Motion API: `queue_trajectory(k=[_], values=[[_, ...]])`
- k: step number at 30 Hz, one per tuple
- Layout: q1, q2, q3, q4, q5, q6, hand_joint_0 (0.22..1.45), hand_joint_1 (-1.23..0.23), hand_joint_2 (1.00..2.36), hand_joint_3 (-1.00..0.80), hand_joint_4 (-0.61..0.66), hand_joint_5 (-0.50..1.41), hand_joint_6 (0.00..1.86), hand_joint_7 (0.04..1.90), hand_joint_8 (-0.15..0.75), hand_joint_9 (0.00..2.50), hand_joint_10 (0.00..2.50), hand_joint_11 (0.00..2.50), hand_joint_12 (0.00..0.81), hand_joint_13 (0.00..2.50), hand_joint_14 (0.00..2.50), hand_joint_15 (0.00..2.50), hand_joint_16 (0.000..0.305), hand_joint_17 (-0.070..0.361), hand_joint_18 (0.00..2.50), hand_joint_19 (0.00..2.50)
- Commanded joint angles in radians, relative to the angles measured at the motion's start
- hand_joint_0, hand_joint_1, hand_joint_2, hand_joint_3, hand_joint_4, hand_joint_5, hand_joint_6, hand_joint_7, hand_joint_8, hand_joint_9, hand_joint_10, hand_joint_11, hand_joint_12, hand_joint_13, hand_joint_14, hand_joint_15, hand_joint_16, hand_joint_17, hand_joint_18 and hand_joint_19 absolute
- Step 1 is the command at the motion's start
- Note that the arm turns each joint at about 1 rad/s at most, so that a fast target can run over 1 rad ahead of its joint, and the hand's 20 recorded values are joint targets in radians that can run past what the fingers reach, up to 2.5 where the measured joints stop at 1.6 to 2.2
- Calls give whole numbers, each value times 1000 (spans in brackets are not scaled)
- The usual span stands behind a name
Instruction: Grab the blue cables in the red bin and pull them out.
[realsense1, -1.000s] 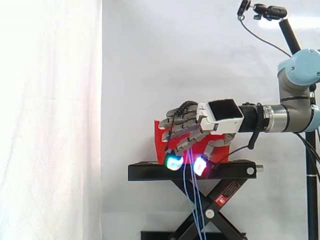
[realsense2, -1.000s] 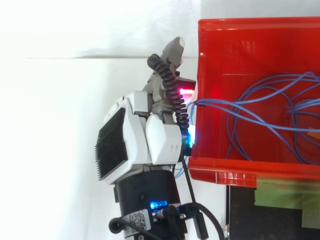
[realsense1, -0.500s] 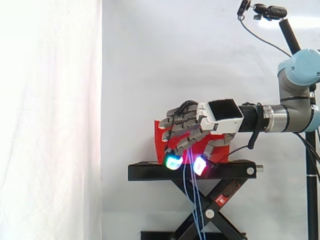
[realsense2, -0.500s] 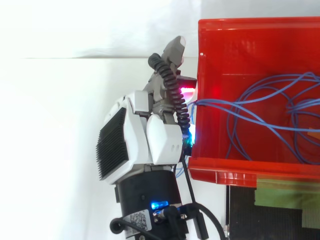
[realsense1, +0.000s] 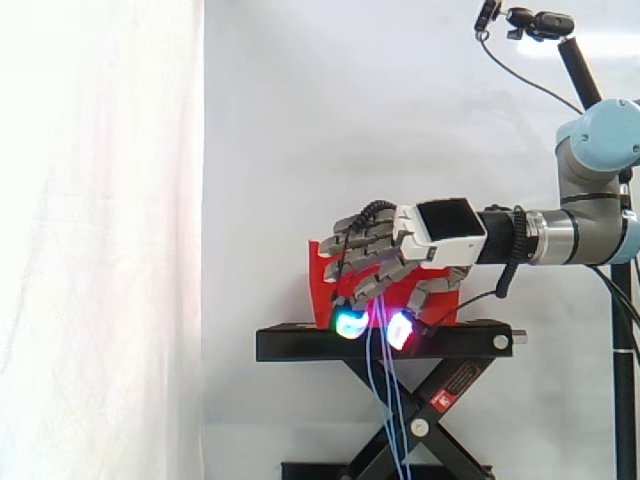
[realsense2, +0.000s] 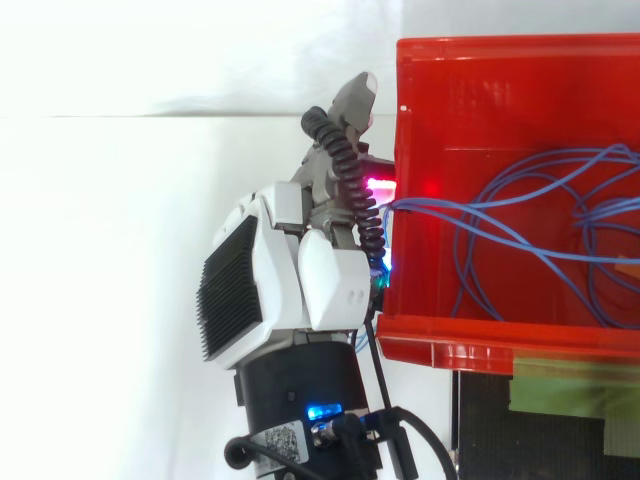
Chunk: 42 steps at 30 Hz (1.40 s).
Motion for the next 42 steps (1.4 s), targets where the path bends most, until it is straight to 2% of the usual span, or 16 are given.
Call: queue_trajectory(k=[1, 23, 34, 35, 42], values=[[0, 0, 0, 0, 0, 0, 836, -1021, 1000, -1000, -19, 914, 9, 786, 203, 648, 11, 319, 307, 457, 8, 201, 40, 89, 326, 234], [0, 0, 0, -9, 0, -3, 854, -975, 1000, -1000, -20, 1075, 1, 958, 213, 734, 11, 313, 300, 513, 10, 196, 37, 84, 371, 236], [0, 0, 0, -23, 0, -15, 857, -953, 1000, -1000, -16, 1097, 0, 978, 211, 767, 12, 326, 297, 533, 8, 210, 37, 84, 405, 252], [0, 0, 0, -23, 0, -15, 857, -952, 1000, -1000, -22, 1100, 68, 964, 211, 769, 12, 319, 297, 533, 9, 206, 37, 84, 412, 258], [0, 0, 0, -41, 0, -17, 858, -944, 1000, -1000, -37, 1069, 232, 945, 218, 801, 14, 331, 296, 550, 9, 213, 37, 83, 424, 263]])
